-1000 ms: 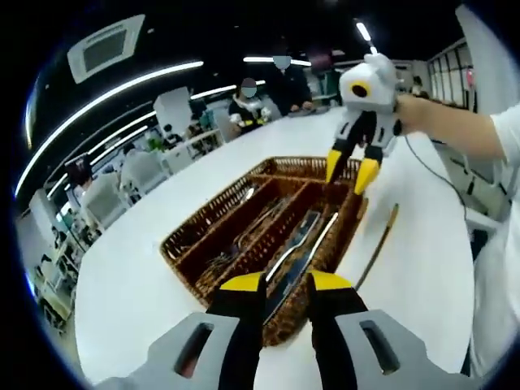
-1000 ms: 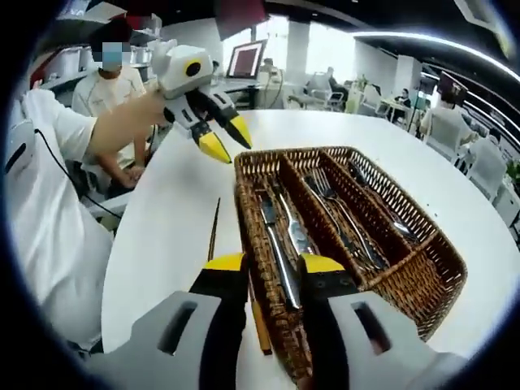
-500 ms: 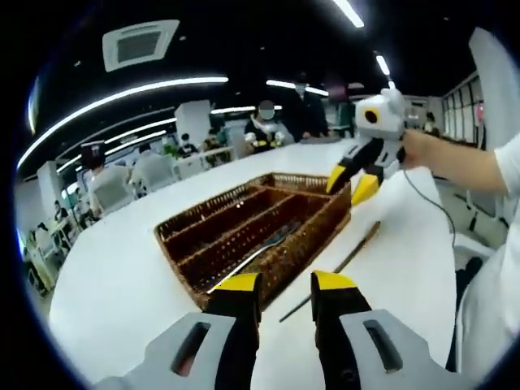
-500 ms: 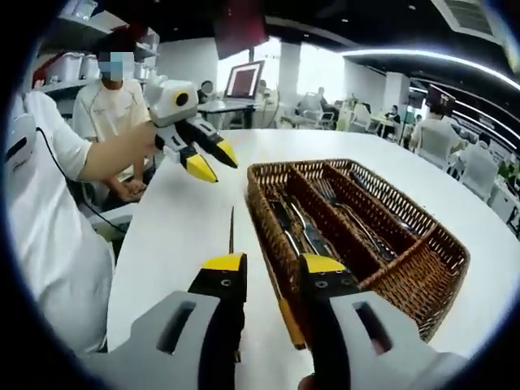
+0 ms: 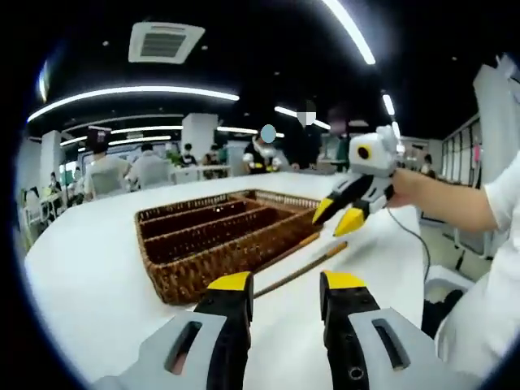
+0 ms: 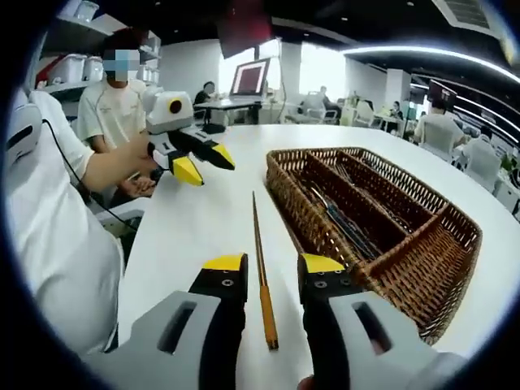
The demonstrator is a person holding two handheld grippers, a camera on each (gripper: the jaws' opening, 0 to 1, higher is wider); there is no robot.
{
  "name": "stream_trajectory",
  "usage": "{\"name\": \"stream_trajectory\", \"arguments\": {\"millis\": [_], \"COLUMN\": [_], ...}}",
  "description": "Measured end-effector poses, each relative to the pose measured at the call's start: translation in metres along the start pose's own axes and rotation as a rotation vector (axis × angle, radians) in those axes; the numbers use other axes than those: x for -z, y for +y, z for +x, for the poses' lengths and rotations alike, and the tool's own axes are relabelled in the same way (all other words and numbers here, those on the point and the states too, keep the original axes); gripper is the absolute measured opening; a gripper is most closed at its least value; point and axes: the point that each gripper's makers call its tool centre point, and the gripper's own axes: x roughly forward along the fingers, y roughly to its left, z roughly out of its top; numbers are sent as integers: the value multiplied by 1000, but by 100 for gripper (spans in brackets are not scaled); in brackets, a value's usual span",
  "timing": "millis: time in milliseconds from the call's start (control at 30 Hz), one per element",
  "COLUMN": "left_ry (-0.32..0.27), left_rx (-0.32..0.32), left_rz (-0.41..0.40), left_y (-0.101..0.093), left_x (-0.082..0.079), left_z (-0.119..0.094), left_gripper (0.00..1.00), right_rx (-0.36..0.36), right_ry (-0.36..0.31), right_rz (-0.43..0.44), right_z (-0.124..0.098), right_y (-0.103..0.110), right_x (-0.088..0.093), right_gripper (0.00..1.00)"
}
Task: Arrange the knives, forks, and spoons in their matching storage slots by inserting each utensil handle-first until every utensil is classified and aligned in the correct compartment
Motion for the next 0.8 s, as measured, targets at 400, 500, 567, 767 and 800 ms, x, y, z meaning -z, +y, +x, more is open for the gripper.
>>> {"name": "stream_trajectory", "arguments": {"millis": [400,500,567,767,800], "left_ry": [-81,-69,-78,-95,-98], "left_rx": [15,18,14,30,29], "left_rz": [0,-9,12,-22,-28], "left_y": [-14,-16,-16,-17,-16], "left_x": [4,11,8,6,6], "left_z": [7,8,7,6,5], "left_gripper": [31,31,31,31,30], "right_rx": [-40,-44,-47,-55,-60], "right_ry": [200,248,264,304,307], "right_rz": [-55,-63,-68,-71,-70], "right_z": [8,9,11,12,12], "right_y": [8,7,6,5,6], "right_x": [26,32,34,34,33], "right_gripper": [21,21,21,18,17]}}
